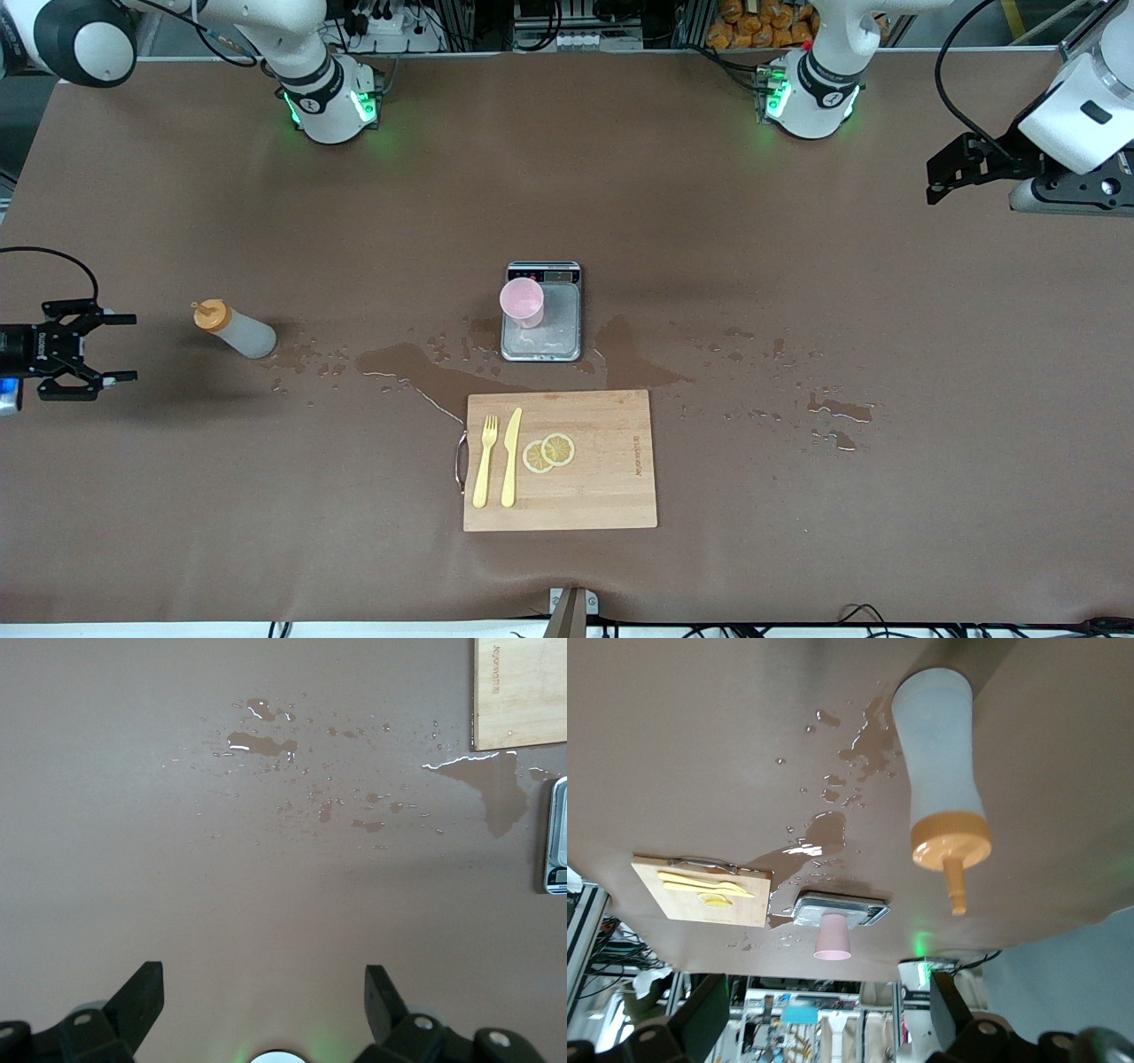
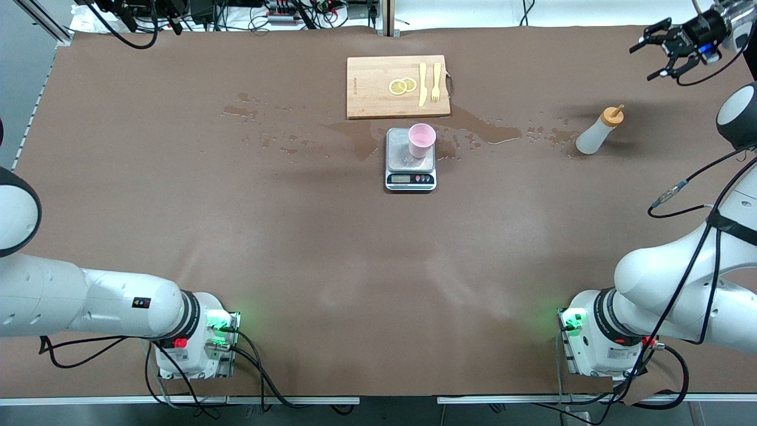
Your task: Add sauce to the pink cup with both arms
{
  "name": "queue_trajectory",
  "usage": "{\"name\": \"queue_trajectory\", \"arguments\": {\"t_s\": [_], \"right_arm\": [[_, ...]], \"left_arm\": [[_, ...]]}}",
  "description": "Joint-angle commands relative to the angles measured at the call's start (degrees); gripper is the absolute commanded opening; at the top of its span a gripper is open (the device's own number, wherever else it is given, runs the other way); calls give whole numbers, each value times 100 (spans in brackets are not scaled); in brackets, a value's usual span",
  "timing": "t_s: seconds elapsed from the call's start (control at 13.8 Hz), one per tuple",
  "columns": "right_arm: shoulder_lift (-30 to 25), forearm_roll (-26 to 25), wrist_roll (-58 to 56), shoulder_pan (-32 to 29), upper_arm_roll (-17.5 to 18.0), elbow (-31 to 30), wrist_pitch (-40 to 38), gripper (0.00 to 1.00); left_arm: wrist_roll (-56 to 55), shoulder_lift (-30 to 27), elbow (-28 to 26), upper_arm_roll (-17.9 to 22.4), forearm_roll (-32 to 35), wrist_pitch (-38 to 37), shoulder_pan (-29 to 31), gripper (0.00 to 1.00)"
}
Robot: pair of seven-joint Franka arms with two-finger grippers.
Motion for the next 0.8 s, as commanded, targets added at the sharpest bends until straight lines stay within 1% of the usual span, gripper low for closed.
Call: {"name": "queue_trajectory", "arguments": {"t_s": [0.0, 0.43, 0.58, 0.72], "right_arm": [[-413, -435, 105, 446, -1, -27, -12, 100], [-765, -436, 88, 1308, 69, -27, -21, 100], [-941, -488, 105, 1808, 34, -45, -30, 100], [-1029, -515, 262, 2003, 43, -45, -12, 100]], "left_arm": [[44, -28, 51, -4, -101, -82, 30, 100], [44, -37, 42, -4, -101, -82, 4, 100], [44, -28, 42, -4, -101, -82, 39, 100], [53, -28, 42, 5, -101, -74, 39, 100]]}}
